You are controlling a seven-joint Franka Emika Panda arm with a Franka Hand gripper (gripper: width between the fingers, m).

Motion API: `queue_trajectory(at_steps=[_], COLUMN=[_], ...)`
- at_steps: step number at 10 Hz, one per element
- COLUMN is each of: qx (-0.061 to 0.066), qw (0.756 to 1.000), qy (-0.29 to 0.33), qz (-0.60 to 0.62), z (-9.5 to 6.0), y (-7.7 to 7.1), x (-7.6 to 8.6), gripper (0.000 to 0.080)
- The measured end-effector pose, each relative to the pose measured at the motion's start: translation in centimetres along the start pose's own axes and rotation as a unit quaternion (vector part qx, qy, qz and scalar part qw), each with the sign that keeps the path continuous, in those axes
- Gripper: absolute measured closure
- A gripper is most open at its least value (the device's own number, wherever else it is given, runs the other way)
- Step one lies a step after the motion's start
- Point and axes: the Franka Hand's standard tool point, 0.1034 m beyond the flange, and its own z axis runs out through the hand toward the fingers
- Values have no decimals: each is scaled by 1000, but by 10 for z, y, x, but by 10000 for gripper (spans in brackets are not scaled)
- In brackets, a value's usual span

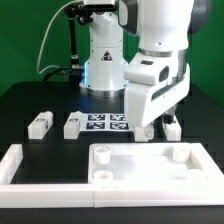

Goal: Assemble desk

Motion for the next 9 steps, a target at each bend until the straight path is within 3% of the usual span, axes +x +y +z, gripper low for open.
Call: queue_trajectory(at_steps=[2, 4, 6, 7, 9], qx=[3, 15, 14, 24, 28], qw=[996, 972, 935, 920, 920], qy=[2, -28, -31, -28, -36], qz=[84, 231, 354, 391, 390], z=[0, -7, -5, -3, -3], y=[-2, -27, -48, -49, -50], x=[2, 8, 23, 25, 23], gripper=[151, 151, 151, 151, 151])
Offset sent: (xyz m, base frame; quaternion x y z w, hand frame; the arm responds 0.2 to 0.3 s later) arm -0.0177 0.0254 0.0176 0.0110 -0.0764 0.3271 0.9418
